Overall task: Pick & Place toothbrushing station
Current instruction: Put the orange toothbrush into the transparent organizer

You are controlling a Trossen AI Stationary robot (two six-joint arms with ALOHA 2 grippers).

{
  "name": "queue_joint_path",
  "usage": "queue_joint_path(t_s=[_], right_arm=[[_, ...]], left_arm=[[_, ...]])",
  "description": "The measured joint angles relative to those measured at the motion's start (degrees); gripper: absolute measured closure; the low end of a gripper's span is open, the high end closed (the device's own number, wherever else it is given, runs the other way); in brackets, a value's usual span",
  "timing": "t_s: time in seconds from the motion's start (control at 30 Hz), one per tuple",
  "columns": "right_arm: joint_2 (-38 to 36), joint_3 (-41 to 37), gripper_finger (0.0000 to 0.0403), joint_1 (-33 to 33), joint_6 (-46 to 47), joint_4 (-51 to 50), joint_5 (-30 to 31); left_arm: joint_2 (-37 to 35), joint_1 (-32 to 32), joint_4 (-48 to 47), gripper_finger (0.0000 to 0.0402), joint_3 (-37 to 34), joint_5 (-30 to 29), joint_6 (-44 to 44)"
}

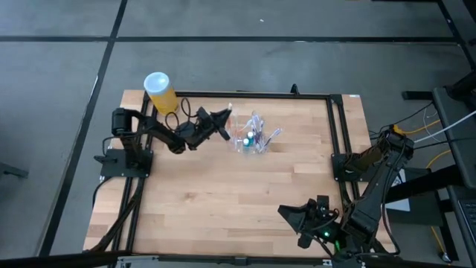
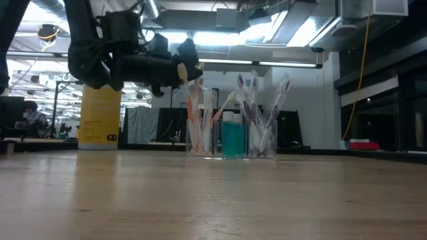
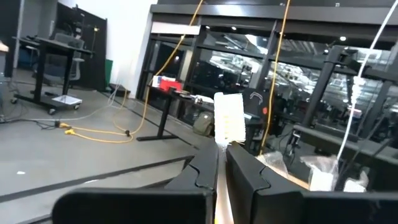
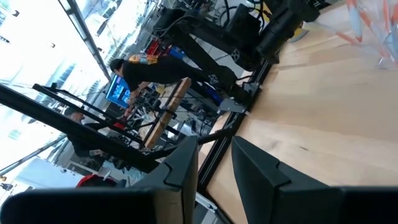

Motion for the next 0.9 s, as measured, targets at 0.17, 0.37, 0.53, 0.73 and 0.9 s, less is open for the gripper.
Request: queue_joint_path(t_s=[0.17,0.37,0.53,0.73,0.9], right_arm=[[0.0,0.0,0.0302,0.02,0.0,-0.26,0.06],[0.0,0.0,0.0302,0.02,-0.02,-0.28,0.5],[0.0,0.0,0.0302,0.02,-0.01,-0.26,0.5],[0.0,0.0,0.0302,0.09,-0.03,-0.28,0.36],[0.0,0.0,0.0302,0.42,-0.03,-0.28,0.22]], left_arm=[[4.09,-0.78,4.01,0.0378,0.13,0.73,-0.53],[6.45,-2.15,3.89,0.0369,2.42,1.69,1.11],[6.33,-3.27,4.1,0.0365,3.22,1.07,6.23],[5.79,-4.22,4.09,0.0335,3.23,0.47,7.81],[5.75,-4.49,4.12,0.0292,3.23,0.06,8.36]])
